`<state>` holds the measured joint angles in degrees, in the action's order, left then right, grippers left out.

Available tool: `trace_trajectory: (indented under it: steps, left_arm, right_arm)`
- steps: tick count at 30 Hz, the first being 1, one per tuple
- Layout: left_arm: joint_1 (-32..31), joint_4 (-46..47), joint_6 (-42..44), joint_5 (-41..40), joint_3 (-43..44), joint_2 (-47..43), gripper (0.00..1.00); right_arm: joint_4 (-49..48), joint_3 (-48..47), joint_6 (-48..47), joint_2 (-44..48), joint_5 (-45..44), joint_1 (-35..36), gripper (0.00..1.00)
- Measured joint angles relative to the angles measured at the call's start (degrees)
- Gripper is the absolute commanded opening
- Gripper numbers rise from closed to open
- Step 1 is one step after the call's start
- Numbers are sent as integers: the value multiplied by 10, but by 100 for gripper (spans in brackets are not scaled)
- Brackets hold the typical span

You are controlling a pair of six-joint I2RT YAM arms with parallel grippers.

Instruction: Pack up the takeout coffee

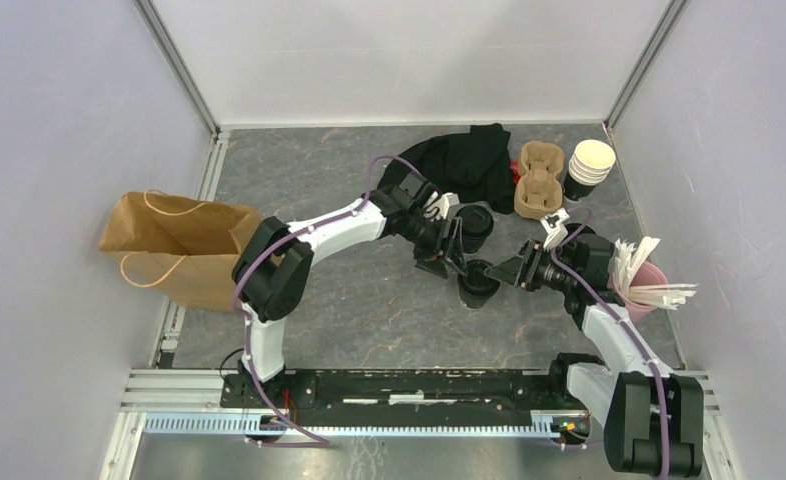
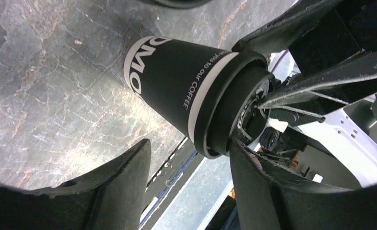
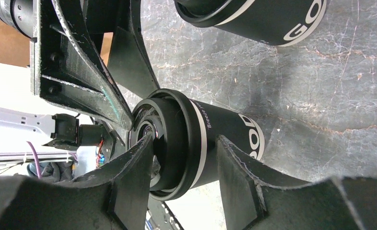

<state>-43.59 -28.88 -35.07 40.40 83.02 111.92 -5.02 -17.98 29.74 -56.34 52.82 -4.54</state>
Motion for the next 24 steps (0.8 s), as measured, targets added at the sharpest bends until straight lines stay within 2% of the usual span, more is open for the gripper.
trace_trajectory:
  steps: [9,18,24]
  left_arm:
    - [0,39,-56,24,17,34,62]
    - [1,75,-86,17,51,60,59]
    - [-3,79,-89,13,54,64,71]
  right_arm:
    - [42,-34,-5,-31,5,0,55]
    - [71,-59,-13,-40,-17,0,58]
    - [99,-64,-19,-30,-33,0,66]
